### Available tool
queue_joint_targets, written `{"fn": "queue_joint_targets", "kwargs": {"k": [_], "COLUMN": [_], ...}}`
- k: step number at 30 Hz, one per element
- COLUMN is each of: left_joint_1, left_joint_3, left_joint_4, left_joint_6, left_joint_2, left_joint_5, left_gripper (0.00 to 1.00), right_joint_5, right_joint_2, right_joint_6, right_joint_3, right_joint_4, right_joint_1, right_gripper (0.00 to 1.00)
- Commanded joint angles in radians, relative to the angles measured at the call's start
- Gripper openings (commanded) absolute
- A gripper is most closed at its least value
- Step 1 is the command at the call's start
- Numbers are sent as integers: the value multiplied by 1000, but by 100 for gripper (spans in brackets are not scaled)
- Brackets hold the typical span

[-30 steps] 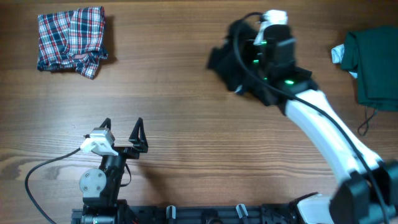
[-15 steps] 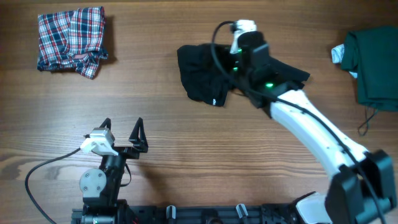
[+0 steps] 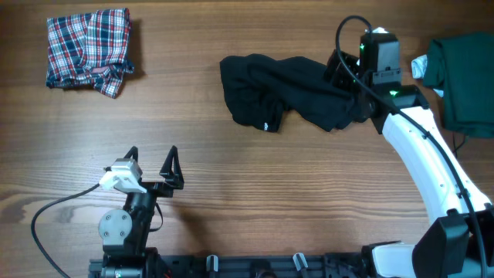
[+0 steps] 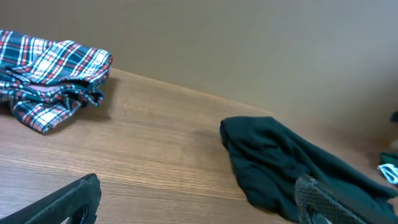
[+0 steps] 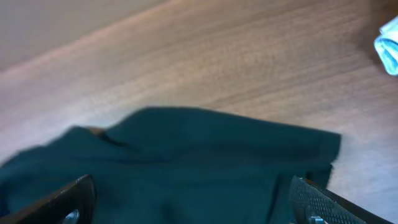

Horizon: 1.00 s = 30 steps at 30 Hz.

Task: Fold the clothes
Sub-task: 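Grasp the shirt's left end with the left gripper, stretching it between grippers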

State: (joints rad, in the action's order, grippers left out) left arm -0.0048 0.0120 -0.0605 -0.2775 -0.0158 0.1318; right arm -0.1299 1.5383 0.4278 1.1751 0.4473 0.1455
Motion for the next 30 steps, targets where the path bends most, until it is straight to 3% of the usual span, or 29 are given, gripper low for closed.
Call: {"fn": "queue_joint_targets", "kwargs": {"k": [1, 6, 12, 15, 20, 25, 30], "left_joint_1": [-5, -5, -5, -8, -98, -186, -284], "left_joint_3": [-6, -4, 60, 182, 513, 726, 833], "left_joint_4": [51, 153, 147, 145, -43, -33, -132], "left_joint_6": [-26, -25, -41, 34, 172, 89, 10], "left_joint_2": [2, -23, -282, -499, -891, -1185, -1360], "left_joint_5": [54, 397, 492, 548, 552, 574, 291], "left_gripper": [100, 100, 100, 100, 100, 100, 100], "right_joint_5": [-14, -58, -35, -11, -12, 37, 116], "right_joint_2": [5, 10, 10, 10, 10, 10, 10], "right_joint_6": [-123, -137, -130, -133, -132, -129, -137], "right_joint_3": [9, 10, 10, 10, 10, 10, 10], "right_joint_4": [26, 27, 29, 36, 45, 53, 96], "right_joint_1": [1, -9, -50, -60, -64, -153, -289], "right_gripper": [100, 100, 100, 100, 100, 100, 100]}}
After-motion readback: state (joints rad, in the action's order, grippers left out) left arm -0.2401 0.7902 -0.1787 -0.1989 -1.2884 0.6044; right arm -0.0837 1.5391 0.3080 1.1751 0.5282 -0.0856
